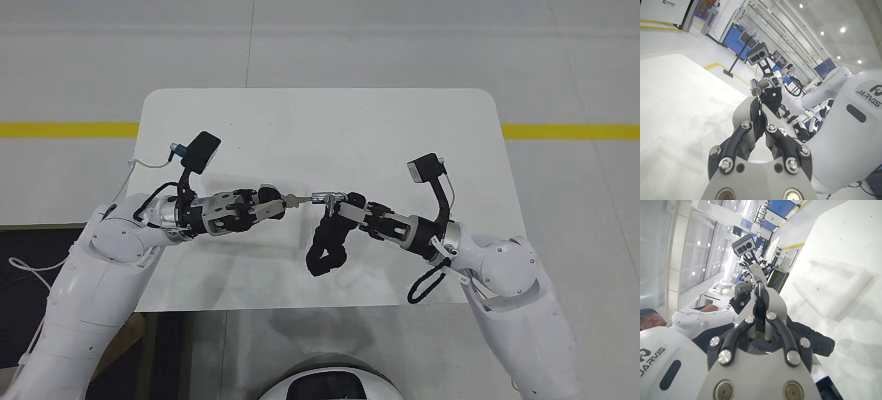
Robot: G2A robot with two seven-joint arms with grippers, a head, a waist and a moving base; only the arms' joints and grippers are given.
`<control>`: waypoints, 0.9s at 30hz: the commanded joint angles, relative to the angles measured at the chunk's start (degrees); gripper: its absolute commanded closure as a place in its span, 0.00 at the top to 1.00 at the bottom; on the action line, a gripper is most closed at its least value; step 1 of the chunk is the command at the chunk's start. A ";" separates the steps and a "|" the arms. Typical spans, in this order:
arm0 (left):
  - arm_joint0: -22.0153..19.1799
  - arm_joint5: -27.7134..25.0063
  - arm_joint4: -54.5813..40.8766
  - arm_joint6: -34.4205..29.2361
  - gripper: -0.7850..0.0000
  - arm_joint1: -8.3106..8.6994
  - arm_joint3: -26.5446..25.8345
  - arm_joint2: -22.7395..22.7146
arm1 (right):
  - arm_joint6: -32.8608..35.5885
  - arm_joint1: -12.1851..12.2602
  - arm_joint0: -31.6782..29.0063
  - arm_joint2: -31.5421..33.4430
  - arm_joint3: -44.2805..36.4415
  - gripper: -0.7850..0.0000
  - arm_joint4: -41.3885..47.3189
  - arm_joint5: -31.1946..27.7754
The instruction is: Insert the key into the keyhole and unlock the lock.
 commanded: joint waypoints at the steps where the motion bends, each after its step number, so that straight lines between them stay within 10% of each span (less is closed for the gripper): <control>1: -0.02 0.16 -0.12 -0.59 0.00 -0.03 -0.18 0.40 | 0.08 0.03 -0.01 -0.14 0.09 0.00 0.02 -0.07; 12: -0.26 -7.03 12.12 3.90 0.00 -0.53 -1.04 -1.10 | 0.79 0.28 0.35 -0.54 0.43 0.00 0.28 0.13; 27: 2.34 -10.35 51.26 32.92 0.00 -2.87 -6.91 -2.51 | 0.83 0.54 1.29 -1.04 1.36 0.00 0.50 0.19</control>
